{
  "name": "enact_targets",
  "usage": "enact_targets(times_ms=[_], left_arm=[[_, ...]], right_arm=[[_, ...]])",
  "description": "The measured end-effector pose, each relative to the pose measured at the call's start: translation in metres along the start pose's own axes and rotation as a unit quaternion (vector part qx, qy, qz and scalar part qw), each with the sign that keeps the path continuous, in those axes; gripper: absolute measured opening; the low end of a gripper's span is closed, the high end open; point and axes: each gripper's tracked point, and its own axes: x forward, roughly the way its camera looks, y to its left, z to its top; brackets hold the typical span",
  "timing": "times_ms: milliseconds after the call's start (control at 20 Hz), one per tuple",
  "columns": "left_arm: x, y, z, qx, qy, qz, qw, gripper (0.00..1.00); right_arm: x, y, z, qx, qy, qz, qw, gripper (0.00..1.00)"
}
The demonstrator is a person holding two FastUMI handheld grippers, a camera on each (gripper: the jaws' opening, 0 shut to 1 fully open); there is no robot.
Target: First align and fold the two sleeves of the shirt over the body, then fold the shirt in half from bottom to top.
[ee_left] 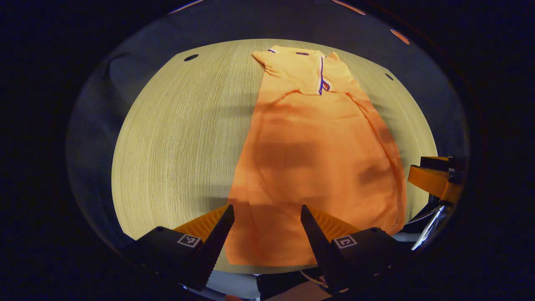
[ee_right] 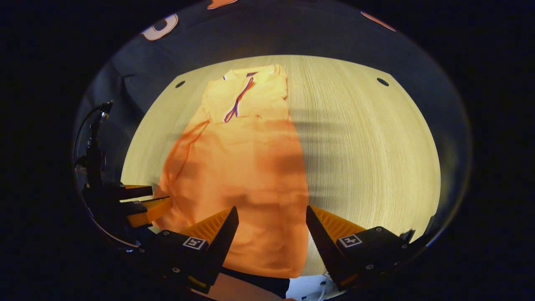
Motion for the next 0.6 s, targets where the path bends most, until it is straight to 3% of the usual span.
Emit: enact_targets(times_ms=[300, 600], left_arm=[[-0.006, -0.003, -0.050, 0.007, 0.037, 0.006, 0.999, 0.99], [0.002, -0.005, -0.076, 0.013, 0.065, 0.020, 0.998, 0.99]], right_arm=[[0.008, 0.006, -0.089, -0.013, 0.099, -0.008, 0.995, 0.99], [0.017, -0.006, -0.110, 0.001, 0.121, -0.040, 0.992, 1.00]])
